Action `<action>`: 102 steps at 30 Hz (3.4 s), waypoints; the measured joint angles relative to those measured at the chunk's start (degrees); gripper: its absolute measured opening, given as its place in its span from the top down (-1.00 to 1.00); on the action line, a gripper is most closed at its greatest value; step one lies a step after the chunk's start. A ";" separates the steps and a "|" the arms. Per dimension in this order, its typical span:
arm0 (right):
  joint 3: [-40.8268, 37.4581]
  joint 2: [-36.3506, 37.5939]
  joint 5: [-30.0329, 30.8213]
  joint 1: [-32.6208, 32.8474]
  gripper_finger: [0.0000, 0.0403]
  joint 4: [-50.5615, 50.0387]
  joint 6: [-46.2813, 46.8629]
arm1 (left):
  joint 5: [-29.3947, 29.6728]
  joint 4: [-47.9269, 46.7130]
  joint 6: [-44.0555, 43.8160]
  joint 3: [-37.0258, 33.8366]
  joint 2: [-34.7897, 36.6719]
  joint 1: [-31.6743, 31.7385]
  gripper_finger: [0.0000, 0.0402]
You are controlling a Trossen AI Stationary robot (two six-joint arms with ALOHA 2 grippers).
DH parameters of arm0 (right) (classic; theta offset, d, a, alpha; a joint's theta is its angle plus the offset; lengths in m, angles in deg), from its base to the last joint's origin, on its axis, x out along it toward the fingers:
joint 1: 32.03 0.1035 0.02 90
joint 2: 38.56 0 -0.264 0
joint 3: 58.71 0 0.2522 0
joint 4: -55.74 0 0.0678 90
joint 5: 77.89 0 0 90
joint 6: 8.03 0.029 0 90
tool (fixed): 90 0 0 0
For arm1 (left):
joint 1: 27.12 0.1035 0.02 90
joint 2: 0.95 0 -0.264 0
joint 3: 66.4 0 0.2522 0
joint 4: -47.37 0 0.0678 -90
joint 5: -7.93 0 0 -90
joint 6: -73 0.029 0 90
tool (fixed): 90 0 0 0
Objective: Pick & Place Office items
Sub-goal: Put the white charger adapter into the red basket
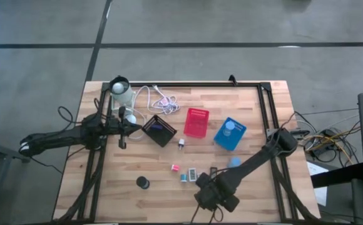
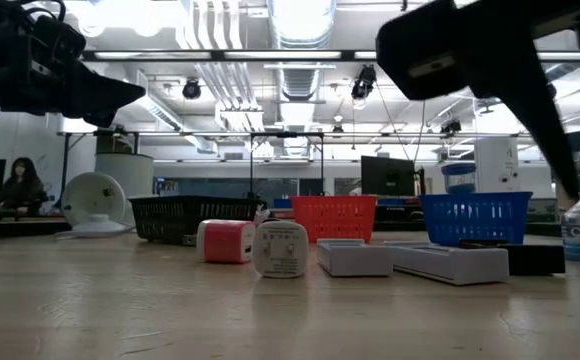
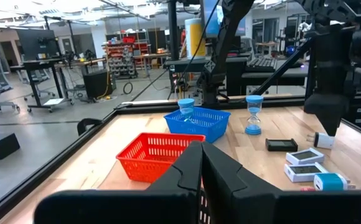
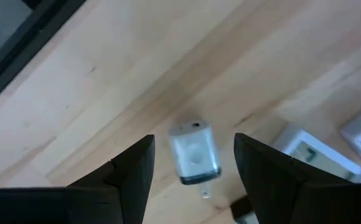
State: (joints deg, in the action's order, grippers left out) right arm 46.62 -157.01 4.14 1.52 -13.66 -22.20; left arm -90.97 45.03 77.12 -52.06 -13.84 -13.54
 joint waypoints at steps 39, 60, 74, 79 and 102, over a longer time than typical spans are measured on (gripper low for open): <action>-8.35 -0.48 -4.58 -1.39 0.36 6.11 0.07 | 0.00 0.07 -0.24 -0.11 -0.04 0.01 0.92; -9.50 30.66 12.73 -5.54 0.35 8.82 6.86 | 0.25 0.09 -0.55 -0.15 -0.13 0.02 0.92; -36.90 69.12 19.32 -16.97 0.35 36.04 10.34 | 0.24 0.07 -0.52 -0.15 -0.13 0.02 0.92; -45.97 80.41 20.01 -19.37 0.35 45.29 10.33 | 0.24 0.08 -0.79 -0.17 -0.13 0.02 0.92; -85.06 116.12 22.50 -20.34 0.35 75.97 9.98 | 1.33 0.09 -0.96 -0.17 -0.13 0.02 0.92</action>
State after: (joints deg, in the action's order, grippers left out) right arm -38.44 -40.89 26.64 -18.82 62.31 -12.23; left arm -89.64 45.11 76.16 -52.23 -13.97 -13.51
